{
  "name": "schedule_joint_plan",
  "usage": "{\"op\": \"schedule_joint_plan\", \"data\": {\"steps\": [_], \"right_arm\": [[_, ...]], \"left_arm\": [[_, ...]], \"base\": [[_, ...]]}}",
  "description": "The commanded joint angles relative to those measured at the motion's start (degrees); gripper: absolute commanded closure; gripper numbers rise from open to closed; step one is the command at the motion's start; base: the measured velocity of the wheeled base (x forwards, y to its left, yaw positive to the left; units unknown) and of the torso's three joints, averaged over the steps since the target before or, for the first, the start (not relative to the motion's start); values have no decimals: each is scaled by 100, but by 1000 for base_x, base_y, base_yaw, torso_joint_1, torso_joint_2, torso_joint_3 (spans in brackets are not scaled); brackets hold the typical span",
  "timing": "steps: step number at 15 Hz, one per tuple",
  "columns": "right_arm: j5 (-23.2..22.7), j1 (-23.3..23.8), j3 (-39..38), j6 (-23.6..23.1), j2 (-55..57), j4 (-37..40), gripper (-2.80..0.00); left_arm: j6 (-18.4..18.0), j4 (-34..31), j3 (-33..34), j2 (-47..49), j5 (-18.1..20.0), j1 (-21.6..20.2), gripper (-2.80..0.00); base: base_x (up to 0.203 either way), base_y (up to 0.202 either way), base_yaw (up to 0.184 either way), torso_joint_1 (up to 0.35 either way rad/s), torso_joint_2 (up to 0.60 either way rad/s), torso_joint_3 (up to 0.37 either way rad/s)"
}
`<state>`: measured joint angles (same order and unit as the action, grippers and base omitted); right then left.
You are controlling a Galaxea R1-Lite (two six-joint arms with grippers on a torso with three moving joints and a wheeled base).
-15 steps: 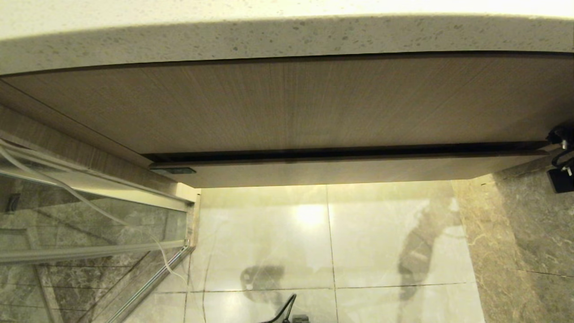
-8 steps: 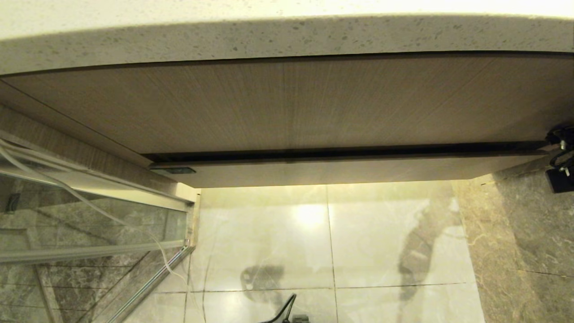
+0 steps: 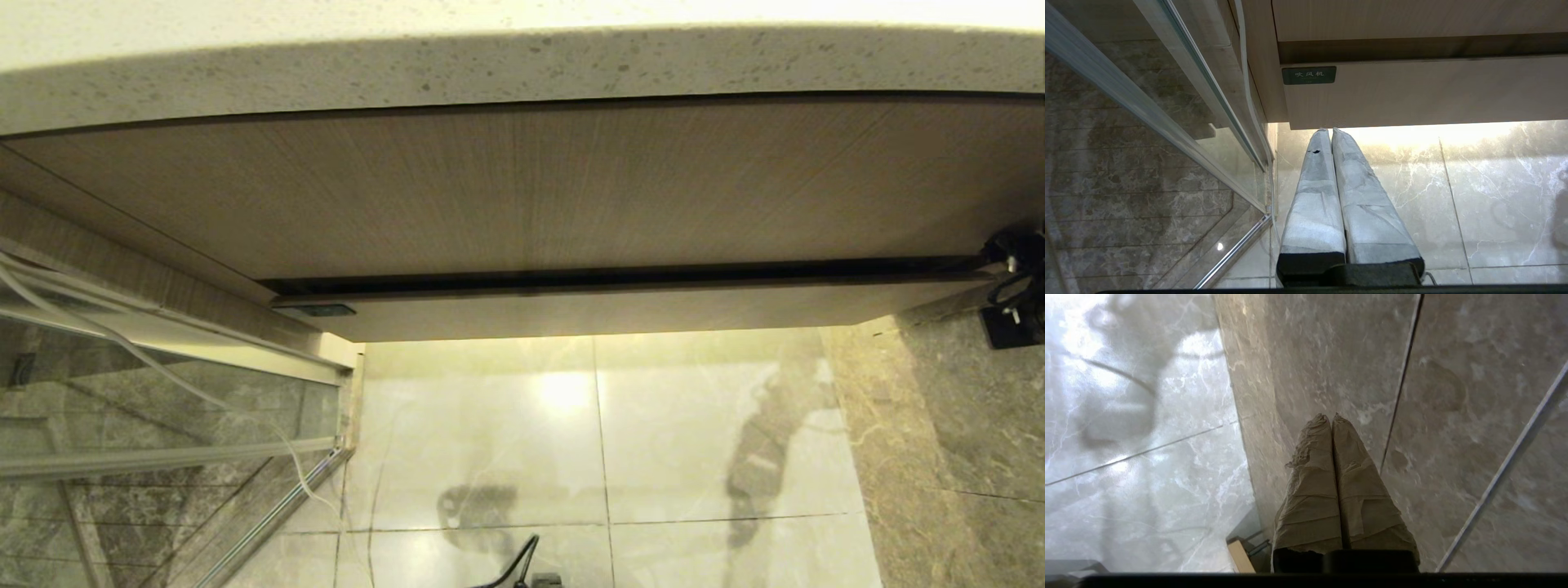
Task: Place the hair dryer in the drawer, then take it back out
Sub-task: Close the drawer
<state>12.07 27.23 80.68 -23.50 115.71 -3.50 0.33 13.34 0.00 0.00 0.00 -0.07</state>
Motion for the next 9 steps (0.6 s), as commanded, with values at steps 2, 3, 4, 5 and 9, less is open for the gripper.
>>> {"op": "schedule_joint_plan", "data": {"steps": [2, 3, 4, 5, 9], "right_arm": [[-586, 59, -315, -151, -121, 118, 0], [-612, 96, -470, -237, -219, 214, 0], [-625, 116, -624, -319, -331, 363, 0], [-636, 122, -765, -355, -453, 449, 0], [-748, 76, -1511, -370, -875, 439, 0]], "left_arm": [[2, 11, 229, 0, 0, -1, 0], [2, 11, 229, 0, 7, -1, 0], [2, 11, 229, 0, 0, -1, 0], [-6, 11, 229, 0, 0, -1, 0], [2, 11, 229, 0, 0, -1, 0]], "base": [[0, 0, 0, 0, 0, 0], [0, 0, 0, 0, 0, 0], [0, 0, 0, 0, 0, 0], [0, 0, 0, 0, 0, 0], [0, 0, 0, 0, 0, 0]]}}
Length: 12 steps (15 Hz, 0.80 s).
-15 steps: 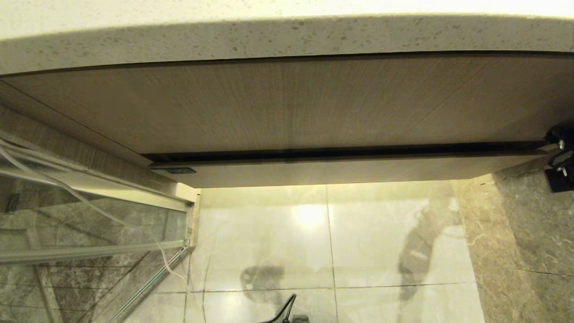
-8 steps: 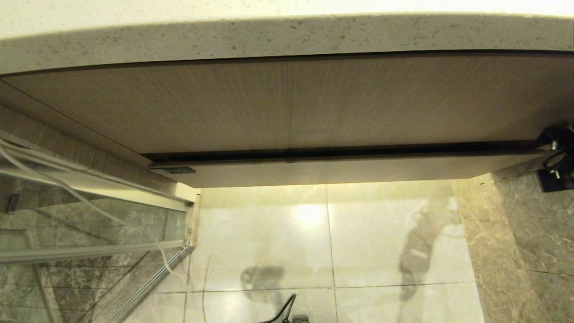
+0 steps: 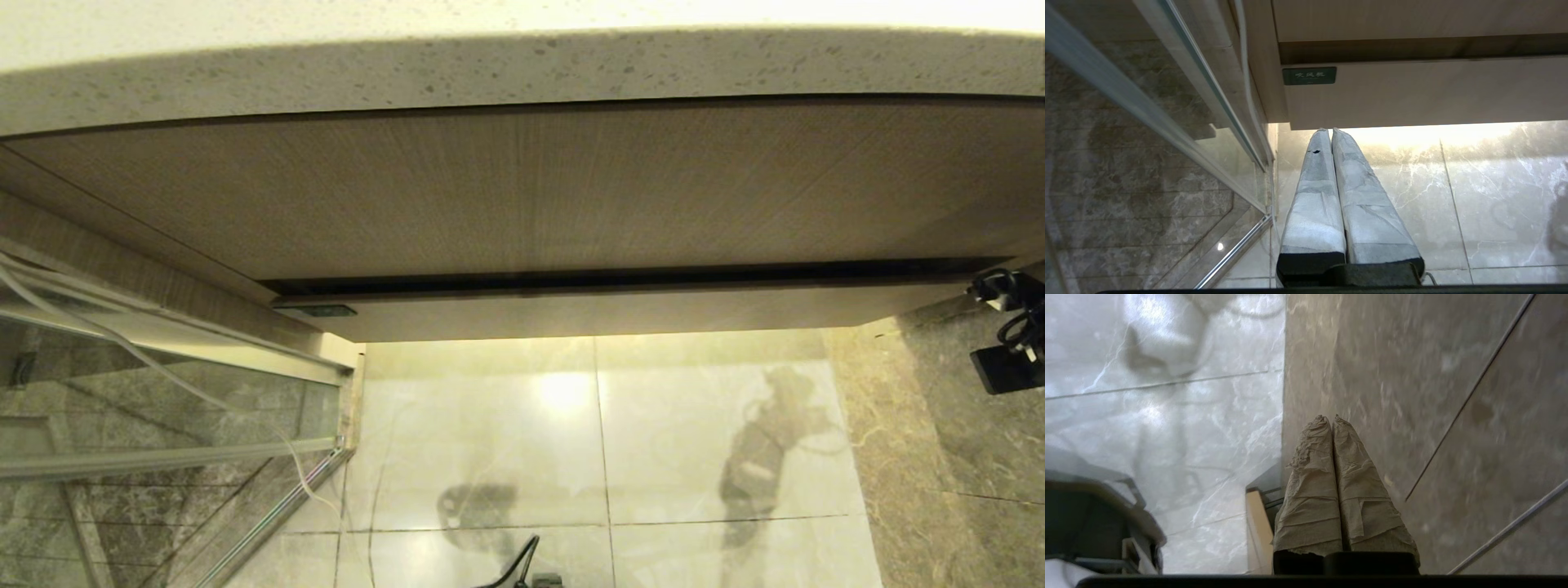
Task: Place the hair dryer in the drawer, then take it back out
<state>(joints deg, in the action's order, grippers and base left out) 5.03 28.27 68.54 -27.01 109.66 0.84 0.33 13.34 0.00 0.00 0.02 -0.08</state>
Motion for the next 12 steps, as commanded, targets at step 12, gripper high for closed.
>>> {"op": "schedule_joint_plan", "data": {"steps": [12], "right_arm": [[-964, -95, -3951, -945, -164, -5797, 0]], "left_arm": [[2, 11, 229, 0, -2, -1, 0]], "base": [[0, 0, 0, 0, 0, 0]]}}
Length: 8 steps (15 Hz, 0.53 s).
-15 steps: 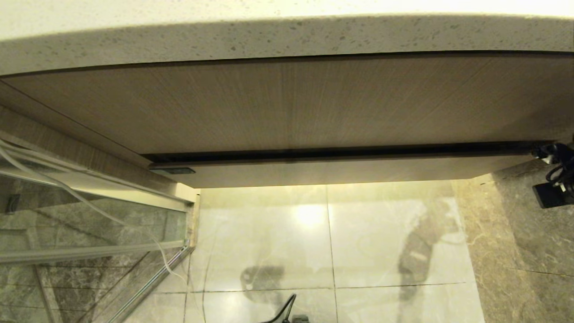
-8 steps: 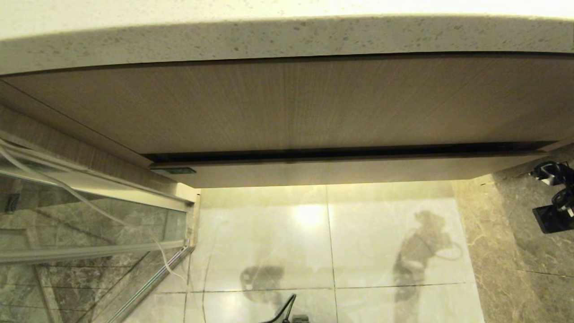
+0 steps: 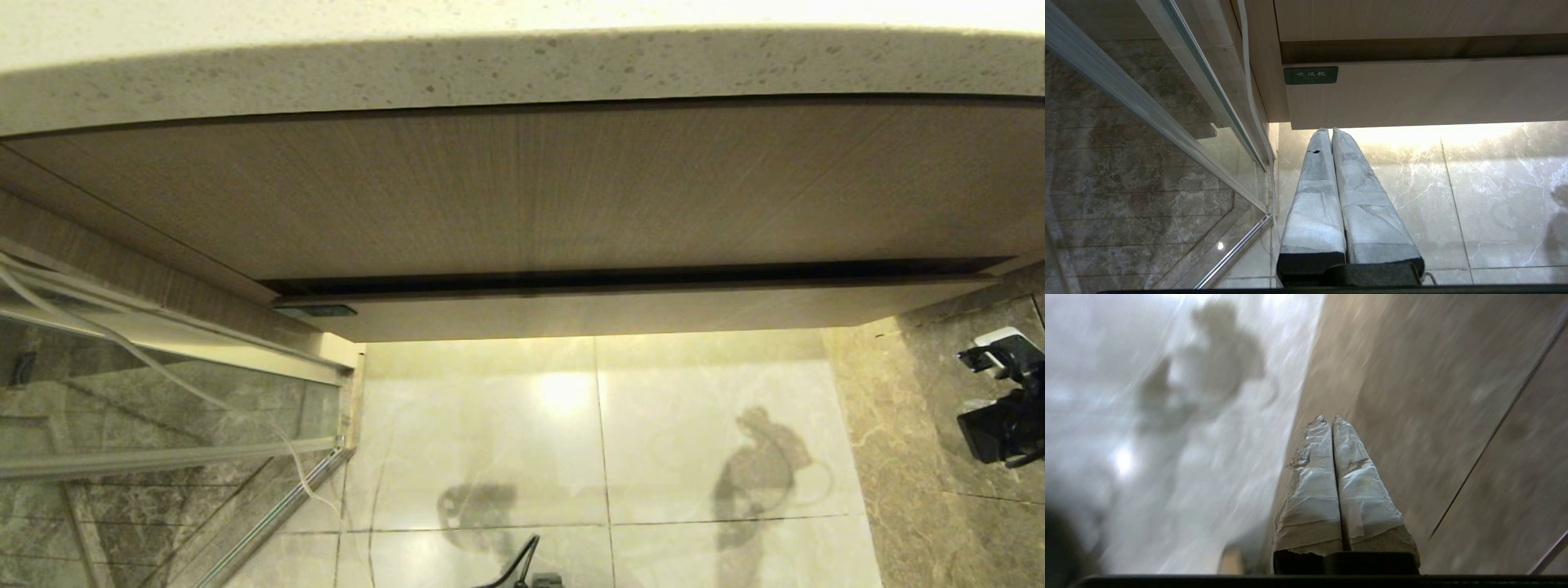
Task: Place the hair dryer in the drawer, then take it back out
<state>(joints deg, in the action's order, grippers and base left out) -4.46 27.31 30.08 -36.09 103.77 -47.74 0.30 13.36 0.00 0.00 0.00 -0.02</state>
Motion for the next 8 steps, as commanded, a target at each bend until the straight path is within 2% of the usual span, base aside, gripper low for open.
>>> {"op": "schedule_joint_plan", "data": {"steps": [1, 4, 6, 8], "right_arm": [[-19, 2, -106, -49, 643, -1395, 0], [19, 14, -10, -54, 1285, -2388, 0], [105, 36, 344, -54, 1725, -3023, 0], [377, 49, 721, -42, 2023, -3263, 0]], "left_arm": [[5, 9, 229, 0, 0, -6, 0], [2, 9, 229, 0, 0, -6, 0], [5, 9, 229, 0, 0, -6, 0], [5, 9, 229, 0, 0, -6, 0]], "base": [[0, 0, 0, 0, 0, 0], [0, 0, 0, 0, 0, 0], [0, 0, 0, 0, 0, 0], [0, 0, 0, 0, 0, 0]]}}
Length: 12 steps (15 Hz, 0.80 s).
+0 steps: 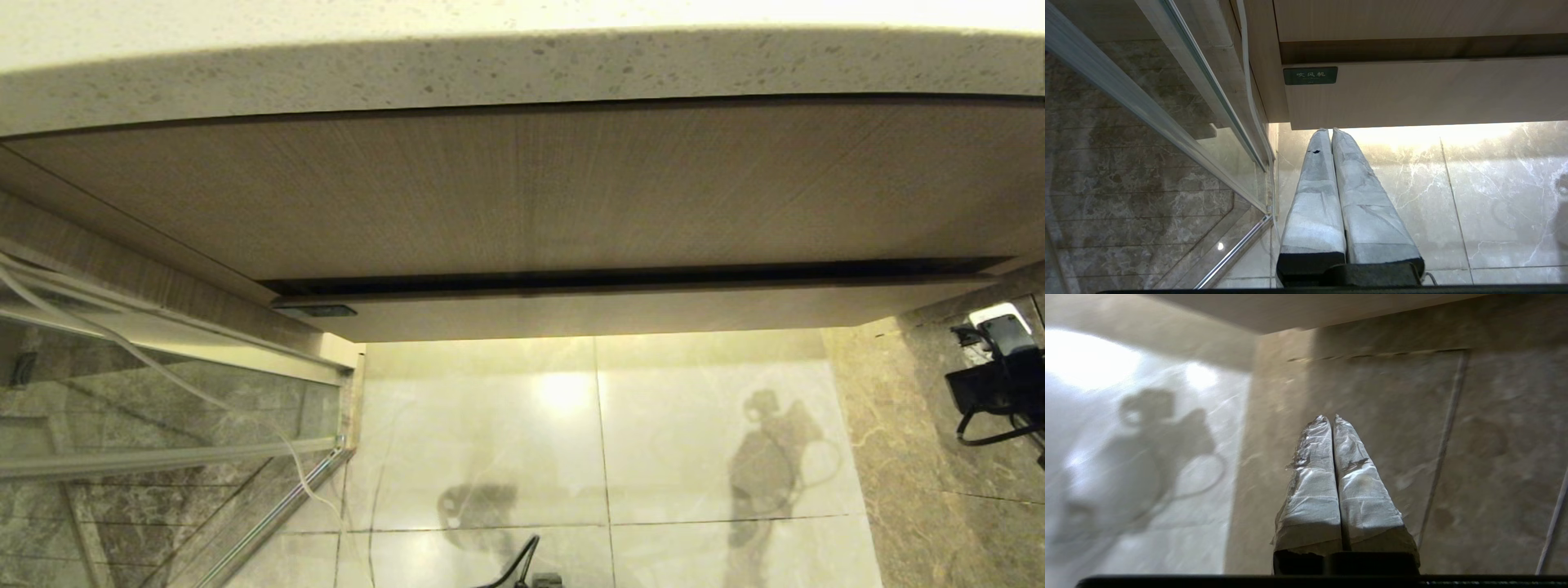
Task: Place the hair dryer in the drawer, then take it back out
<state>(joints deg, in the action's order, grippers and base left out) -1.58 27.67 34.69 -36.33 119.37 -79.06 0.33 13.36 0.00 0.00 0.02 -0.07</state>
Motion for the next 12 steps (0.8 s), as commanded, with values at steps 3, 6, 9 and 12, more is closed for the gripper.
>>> {"op": "schedule_joint_plan", "data": {"steps": [3, 6, 9, 12], "right_arm": [[166, 28, 829, -8, 779, -256, 0], [170, -27, 995, 3, 906, -542, 0], [162, -123, 1297, 94, 941, -502, 0], [150, -267, 1647, 105, 1077, -566, 0]], "left_arm": [[-3, 9, 229, 0, -2, -1, 0], [2, 9, 229, 0, -2, -1, 0], [-2, 9, 229, 0, -2, -1, 0], [2, 9, 229, 0, -2, -1, 0]], "base": [[0, 0, 0, 0, 0, 0], [0, 0, 0, 0, 0, 0], [0, 0, 0, 0, 0, 0], [0, 0, 0, 0, 0, 0]]}}
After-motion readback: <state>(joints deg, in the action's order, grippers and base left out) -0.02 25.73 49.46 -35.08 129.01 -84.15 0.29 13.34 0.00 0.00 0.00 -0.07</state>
